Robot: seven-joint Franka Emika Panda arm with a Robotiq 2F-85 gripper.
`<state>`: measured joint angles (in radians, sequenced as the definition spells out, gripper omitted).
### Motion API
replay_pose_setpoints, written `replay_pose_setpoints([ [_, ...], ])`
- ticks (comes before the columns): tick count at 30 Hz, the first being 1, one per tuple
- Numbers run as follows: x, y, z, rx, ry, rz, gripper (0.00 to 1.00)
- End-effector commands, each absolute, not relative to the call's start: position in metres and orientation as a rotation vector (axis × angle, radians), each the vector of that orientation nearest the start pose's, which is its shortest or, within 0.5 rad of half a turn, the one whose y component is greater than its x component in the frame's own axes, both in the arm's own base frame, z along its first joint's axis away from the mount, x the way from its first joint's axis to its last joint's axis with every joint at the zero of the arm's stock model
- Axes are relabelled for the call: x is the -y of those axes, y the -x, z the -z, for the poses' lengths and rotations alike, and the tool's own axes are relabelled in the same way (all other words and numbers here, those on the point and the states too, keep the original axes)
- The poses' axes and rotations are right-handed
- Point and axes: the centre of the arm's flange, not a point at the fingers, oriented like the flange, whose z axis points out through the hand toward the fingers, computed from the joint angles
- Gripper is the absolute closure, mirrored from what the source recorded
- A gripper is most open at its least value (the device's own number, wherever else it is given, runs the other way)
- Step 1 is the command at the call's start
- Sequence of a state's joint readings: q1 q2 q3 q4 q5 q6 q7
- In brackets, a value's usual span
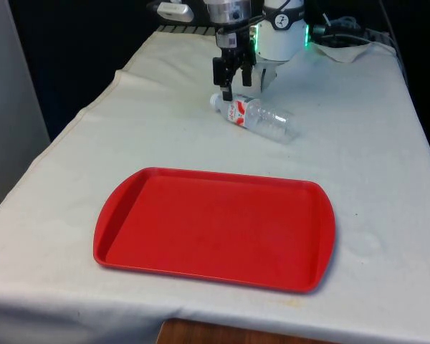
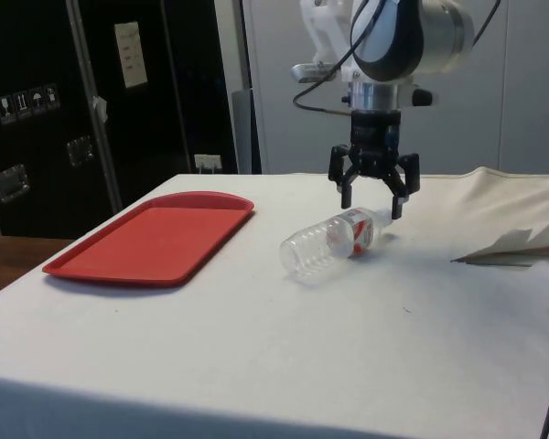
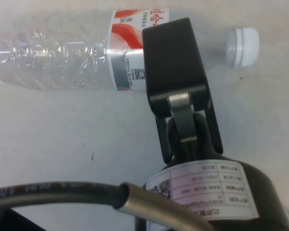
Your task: Place the bottle upright on the tray.
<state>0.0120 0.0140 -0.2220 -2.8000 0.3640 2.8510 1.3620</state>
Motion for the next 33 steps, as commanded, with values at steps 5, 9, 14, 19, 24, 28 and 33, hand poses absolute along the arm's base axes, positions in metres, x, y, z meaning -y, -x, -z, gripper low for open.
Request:
replay_pose_setpoints([
  [5,0.095,-0.366,-0.212,-2.459,1.727,-0.005,0.0],
  [9,0.097,-0.365,-0.206,-2.478,1.74,-0.02,0.0],
  [14,0.096,-0.367,-0.214,-2.46,1.719,-0.014,0.0],
  [19,0.095,-0.369,-0.218,-2.452,1.71,-0.009,0.0],
  [24,0.095,-0.371,-0.221,-2.444,1.705,0.006,0.0],
  [28,0.099,-0.371,-0.213,-2.47,1.721,0.002,0.0],
  [33,0.095,-0.373,-0.226,-2.439,1.685,0.017,0.0],
])
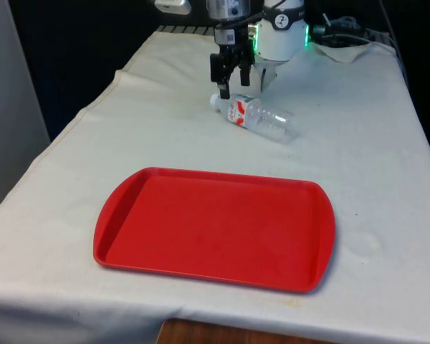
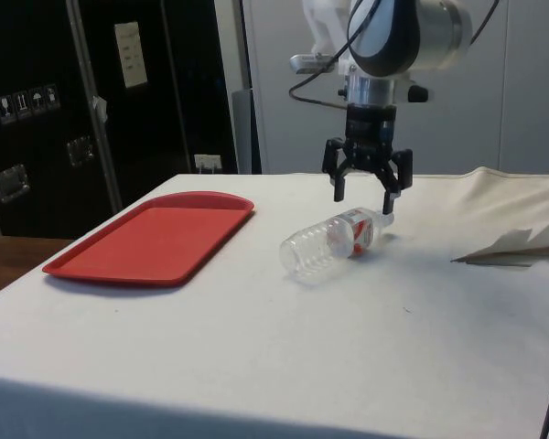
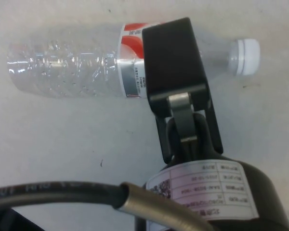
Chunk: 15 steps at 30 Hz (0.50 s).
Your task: Place the bottle upright on the tray.
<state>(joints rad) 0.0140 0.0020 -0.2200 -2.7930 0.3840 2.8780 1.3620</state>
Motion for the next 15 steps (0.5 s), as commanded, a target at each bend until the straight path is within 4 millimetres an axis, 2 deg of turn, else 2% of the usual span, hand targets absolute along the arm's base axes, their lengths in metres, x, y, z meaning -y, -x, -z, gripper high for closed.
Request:
replay_pose_setpoints([
  [1,0.095,-0.373,-0.227,-2.437,1.683,0.016,0.0],
  [4,0.096,-0.372,-0.228,-2.437,1.669,0.012,0.0],
  [5,0.1,-0.371,-0.217,-2.469,1.689,0.008,0.0],
  [6,0.095,-0.372,-0.229,-2.436,1.667,0.012,0.0],
  [12,0.099,-0.366,-0.22,-2.455,1.663,0.0,0.0],
  [13,0.101,-0.365,-0.213,-2.476,1.674,-0.009,0.0],
  [15,0.1,-0.366,-0.219,-2.46,1.662,-0.001,0.0],
])
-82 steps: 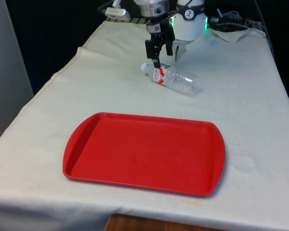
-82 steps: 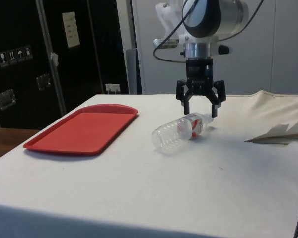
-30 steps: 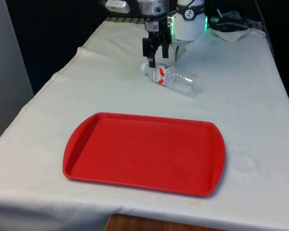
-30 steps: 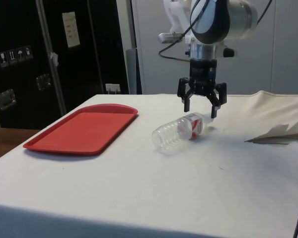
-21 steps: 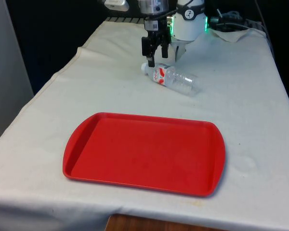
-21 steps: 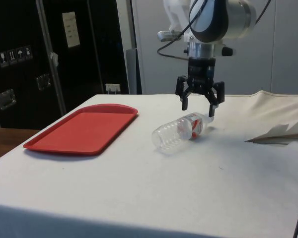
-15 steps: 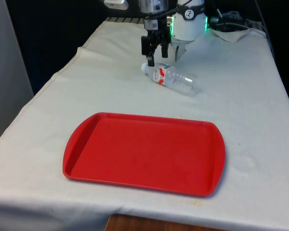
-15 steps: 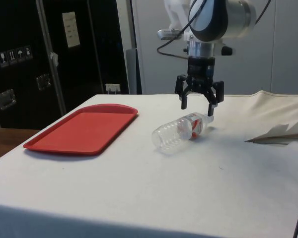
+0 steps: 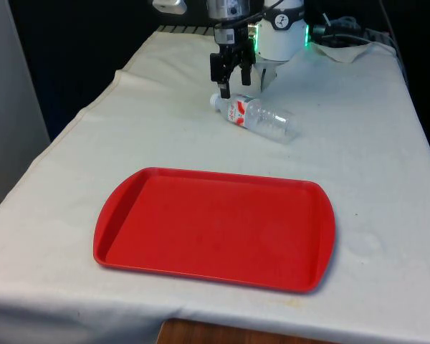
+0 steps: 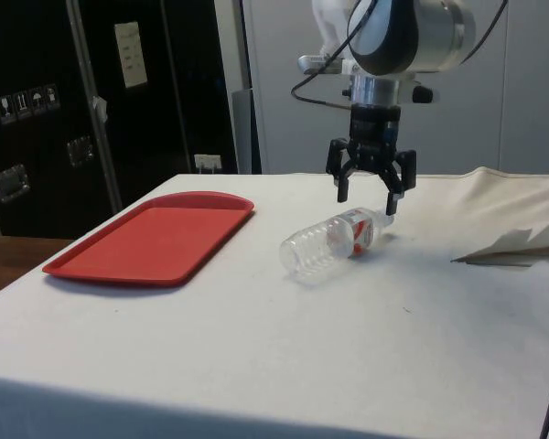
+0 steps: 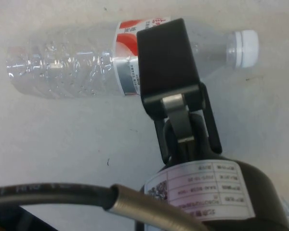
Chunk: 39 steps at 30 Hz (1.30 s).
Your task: Place the bottle upright on the tray.
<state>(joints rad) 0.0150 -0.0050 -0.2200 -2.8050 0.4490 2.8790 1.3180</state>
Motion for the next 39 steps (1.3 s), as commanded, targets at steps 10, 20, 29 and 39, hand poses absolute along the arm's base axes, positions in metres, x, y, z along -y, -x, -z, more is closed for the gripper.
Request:
replay_pose_setpoints([
  [10,0.098,-0.367,-0.224,-2.451,1.648,-0.024,0.0],
  [20,0.098,-0.368,-0.228,-2.438,1.629,-0.039,0.0],
  [29,0.1,-0.367,-0.227,-2.422,1.605,-0.084,0.0],
  [39,0.102,-0.367,-0.225,-2.394,1.579,-0.143,0.0],
])
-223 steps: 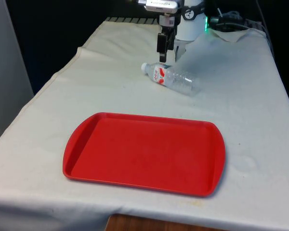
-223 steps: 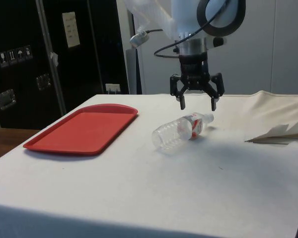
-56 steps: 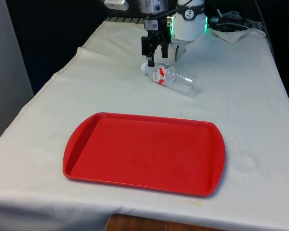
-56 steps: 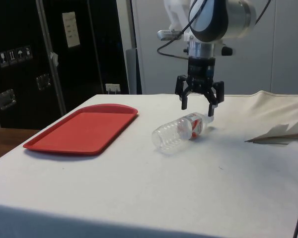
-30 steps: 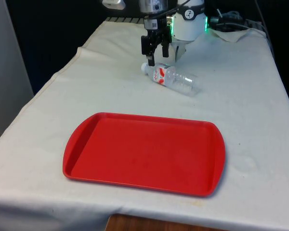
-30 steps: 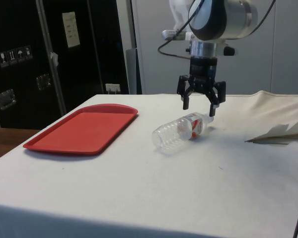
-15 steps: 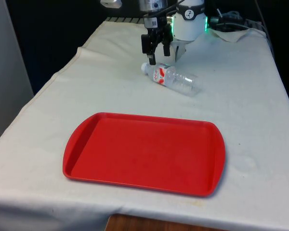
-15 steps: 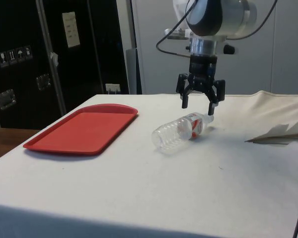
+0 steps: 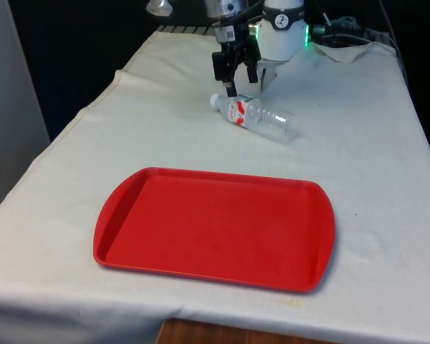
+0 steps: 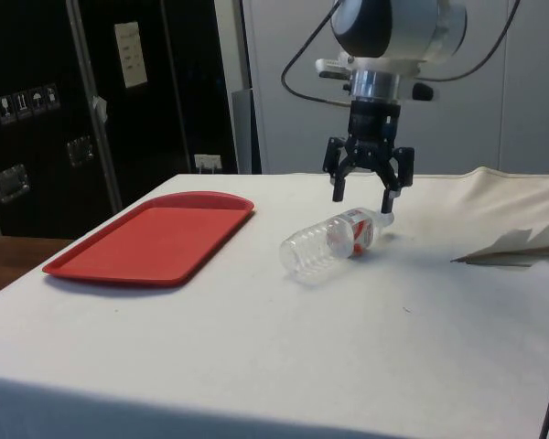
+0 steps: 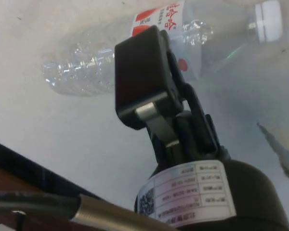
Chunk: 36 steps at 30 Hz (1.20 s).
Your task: Place the bottle upright on the tray.
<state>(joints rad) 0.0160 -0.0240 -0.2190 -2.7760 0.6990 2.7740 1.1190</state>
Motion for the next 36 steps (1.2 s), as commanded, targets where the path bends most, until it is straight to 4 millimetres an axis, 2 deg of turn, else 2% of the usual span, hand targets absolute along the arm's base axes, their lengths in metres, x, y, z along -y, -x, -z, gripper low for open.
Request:
replay_pose_setpoints([
  [1,0.102,-0.367,-0.225,-2.39,1.577,-0.149,0.0],
  [4,0.103,-0.366,-0.223,-2.376,1.567,-0.173,0.0],
  [5,0.103,-0.363,-0.216,-2.4,1.583,-0.174,0.0],
  [6,0.103,-0.366,-0.223,-2.372,1.564,-0.179,0.0],
  [11,0.103,-0.365,-0.221,-2.352,1.553,-0.208,0.0],
  [14,0.104,-0.362,-0.214,-2.361,1.558,-0.229,0.0],
  [15,0.104,-0.364,-0.219,-2.337,1.542,-0.234,0.0],
  [36,0.11,-0.362,-0.202,-2.234,1.486,-0.374,0.0],
])
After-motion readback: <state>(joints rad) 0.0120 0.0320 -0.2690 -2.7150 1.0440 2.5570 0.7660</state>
